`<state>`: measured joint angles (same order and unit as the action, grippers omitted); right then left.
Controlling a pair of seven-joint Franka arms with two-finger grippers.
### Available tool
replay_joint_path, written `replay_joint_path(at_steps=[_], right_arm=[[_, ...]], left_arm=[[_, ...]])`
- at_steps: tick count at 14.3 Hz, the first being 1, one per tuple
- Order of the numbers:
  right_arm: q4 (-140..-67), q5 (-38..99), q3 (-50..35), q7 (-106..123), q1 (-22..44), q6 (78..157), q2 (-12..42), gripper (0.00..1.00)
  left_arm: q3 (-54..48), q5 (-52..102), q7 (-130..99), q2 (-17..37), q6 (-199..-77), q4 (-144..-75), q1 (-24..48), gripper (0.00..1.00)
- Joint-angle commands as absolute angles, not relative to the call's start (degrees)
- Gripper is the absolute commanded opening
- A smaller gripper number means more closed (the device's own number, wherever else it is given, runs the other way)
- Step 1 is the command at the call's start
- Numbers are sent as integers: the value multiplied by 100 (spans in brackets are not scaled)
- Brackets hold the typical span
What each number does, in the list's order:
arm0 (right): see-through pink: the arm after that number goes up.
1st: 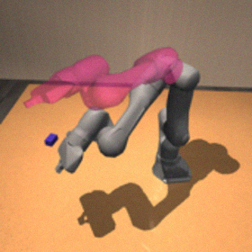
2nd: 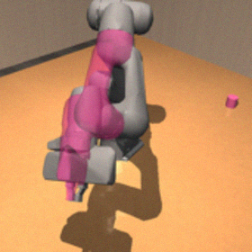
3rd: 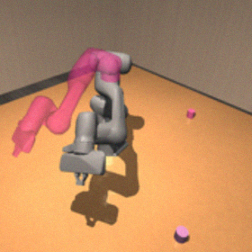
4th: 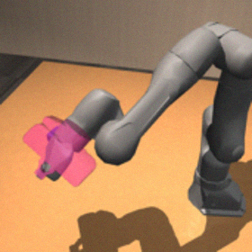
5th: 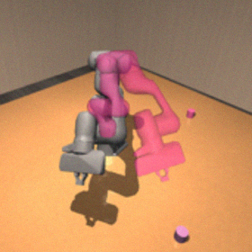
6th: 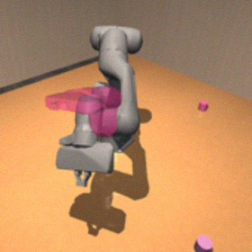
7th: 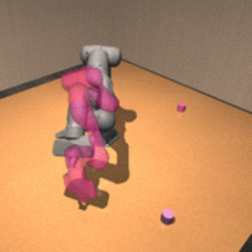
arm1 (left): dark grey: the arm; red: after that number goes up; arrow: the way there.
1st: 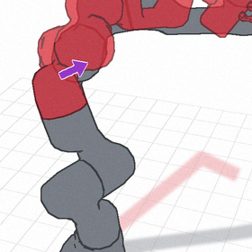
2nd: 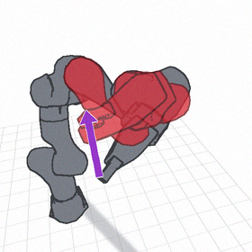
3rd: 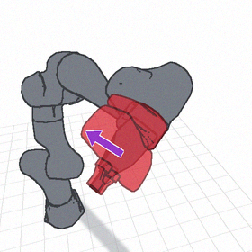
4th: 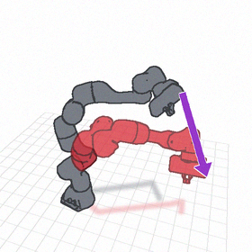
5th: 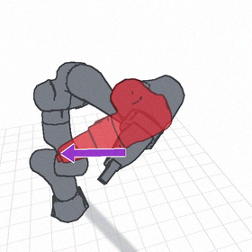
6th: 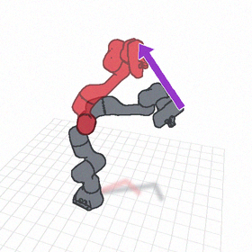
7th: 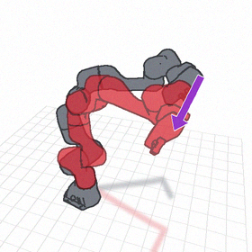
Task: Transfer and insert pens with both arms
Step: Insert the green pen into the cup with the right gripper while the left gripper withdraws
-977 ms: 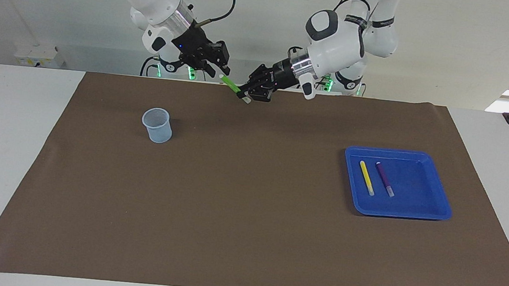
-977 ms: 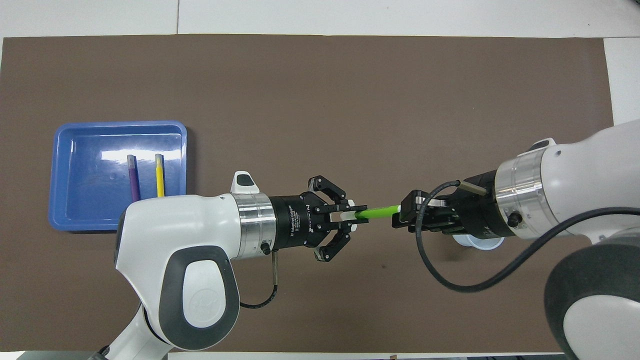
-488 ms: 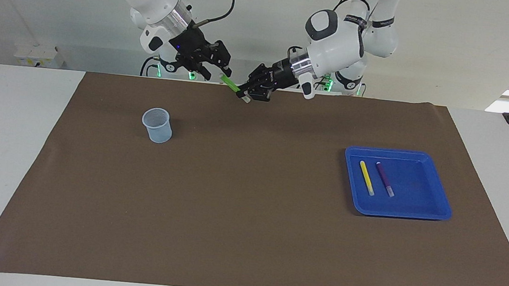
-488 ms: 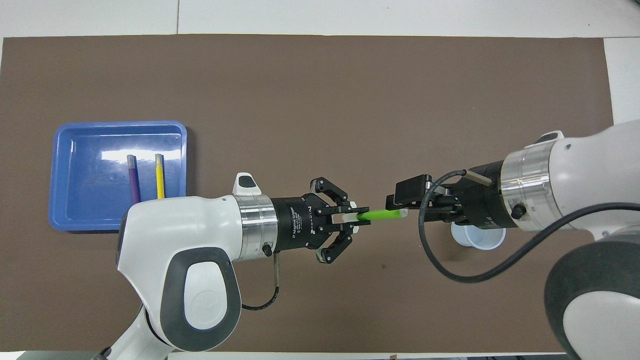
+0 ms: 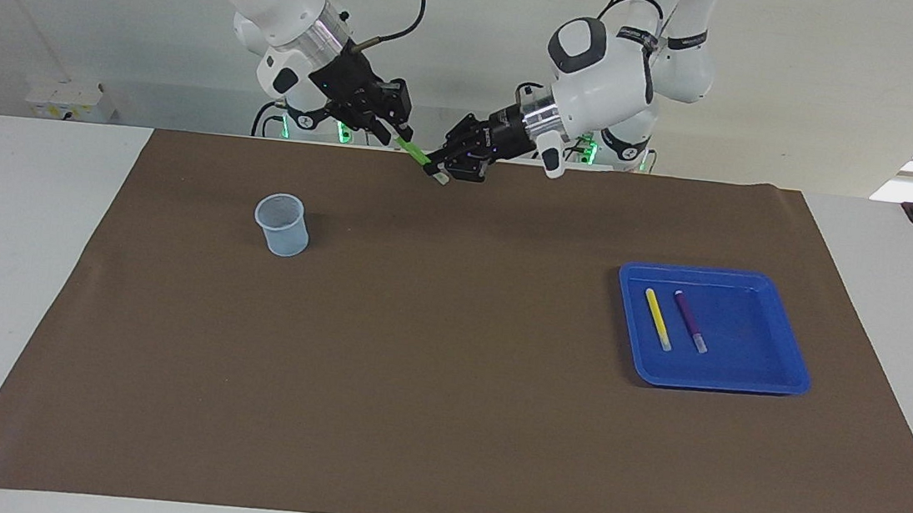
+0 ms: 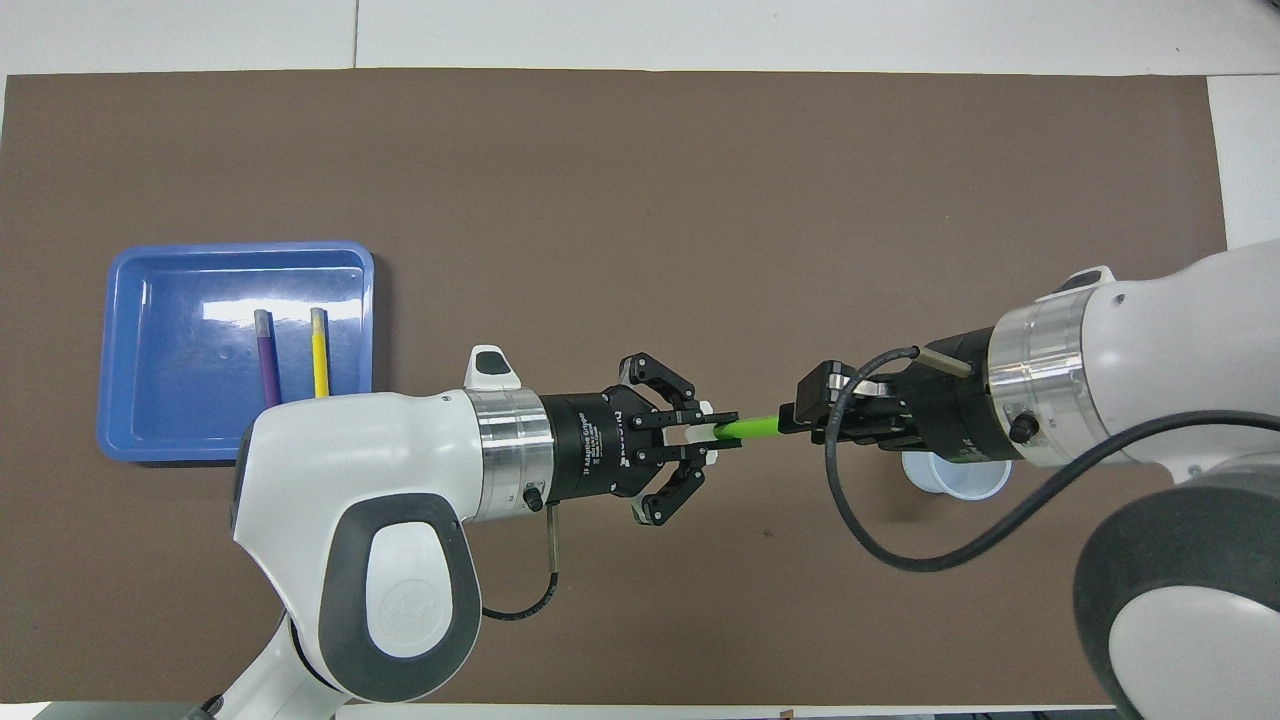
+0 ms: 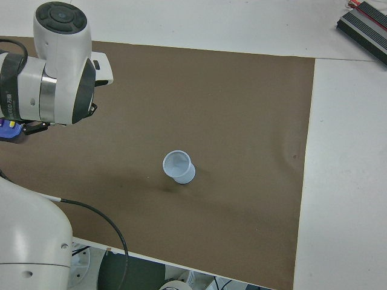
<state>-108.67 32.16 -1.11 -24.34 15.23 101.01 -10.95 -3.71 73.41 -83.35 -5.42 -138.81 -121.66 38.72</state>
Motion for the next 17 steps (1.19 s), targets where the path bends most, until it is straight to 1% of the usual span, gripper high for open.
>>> replay_joint_path(at_steps=[1, 6, 7, 9, 11, 13, 15, 16, 17], right_arm=[[-11013, 3182, -132, -2338, 1494, 10195, -1204, 0], [-10934, 3164, -123, -2172, 1442, 10152, -1160, 0], [-10899, 3147, -106, -2006, 1415, 10082, -1151, 0], [-10767, 3103, -88, -1654, 1136, 9679, -1134, 0], [-10601, 2543, -88, -1032, 897, 9222, -1134, 0], [-10556, 1876, -79, -250, 625, 8852, -1160, 0], [-10879, 700, -97, 411, 589, 9068, -1309, 0], [-11003, 425, -97, 517, 589, 9331, -1362, 0], [-11065, 326, -88, 588, 580, 9412, -1380, 0]], left_arm=[[-316, 7515, -8218, -721, -14027, -12340, 3955, 0], [-316, 7515, -8218, -712, -14089, -12340, 3981, 0], [-308, 7515, -8244, -703, -14132, -12296, 4025, 99], [-316, 7515, -8279, -747, -14509, -12322, 4218, 100], [-316, 7515, -8323, -738, -14966, -12331, 4394, 100], [-325, 7506, -8315, -747, -14994, -12322, 4395, 100], [-316, 7497, -8306, -738, -14994, -12314, 4386, 100], [-308, 7454, -8271, -738, -14977, -12313, 4386, 100], [-308, 7418, -8271, -747, -14977, -12340, 4386, 100]])
